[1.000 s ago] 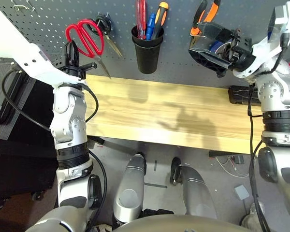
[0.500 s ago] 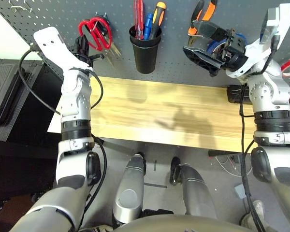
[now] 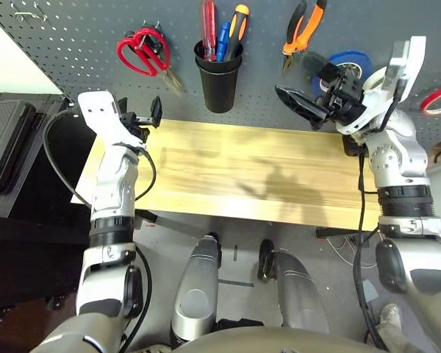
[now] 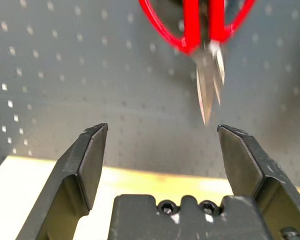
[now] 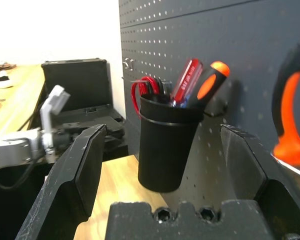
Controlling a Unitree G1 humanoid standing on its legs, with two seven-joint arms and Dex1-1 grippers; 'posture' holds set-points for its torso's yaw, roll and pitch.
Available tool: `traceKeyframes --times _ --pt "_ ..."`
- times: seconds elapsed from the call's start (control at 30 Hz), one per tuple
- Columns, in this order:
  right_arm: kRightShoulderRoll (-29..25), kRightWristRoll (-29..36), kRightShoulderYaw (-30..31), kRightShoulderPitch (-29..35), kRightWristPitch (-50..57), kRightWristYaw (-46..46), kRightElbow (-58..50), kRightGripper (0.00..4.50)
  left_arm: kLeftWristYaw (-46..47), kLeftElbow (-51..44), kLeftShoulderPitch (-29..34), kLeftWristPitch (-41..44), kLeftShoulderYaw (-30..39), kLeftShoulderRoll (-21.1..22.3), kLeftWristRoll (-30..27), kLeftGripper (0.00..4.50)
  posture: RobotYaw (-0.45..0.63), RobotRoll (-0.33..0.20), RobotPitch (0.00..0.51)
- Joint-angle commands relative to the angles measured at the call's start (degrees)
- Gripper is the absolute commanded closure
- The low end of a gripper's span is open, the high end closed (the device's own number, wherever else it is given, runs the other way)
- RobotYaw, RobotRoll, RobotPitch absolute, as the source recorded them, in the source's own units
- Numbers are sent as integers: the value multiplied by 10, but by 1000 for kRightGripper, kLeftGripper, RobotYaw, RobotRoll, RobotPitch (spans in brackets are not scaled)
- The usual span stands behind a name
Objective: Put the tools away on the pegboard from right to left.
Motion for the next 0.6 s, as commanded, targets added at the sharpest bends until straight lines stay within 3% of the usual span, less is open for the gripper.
traceKeyframes --times 0.03,0.27,0.6 --pt "1 -17 -15 33 -20 -31 -4 0 -3 -20 40 -3 -3 0 9 16 246 0 241" --pt "19 -107 -43 83 -119 -183 47 0 -7 -5 89 -65 10 6 21 16 227 0 231" --pt "34 -187 -68 131 -222 -348 127 0 -18 76 97 -175 36 18 22 16 198 0 213"
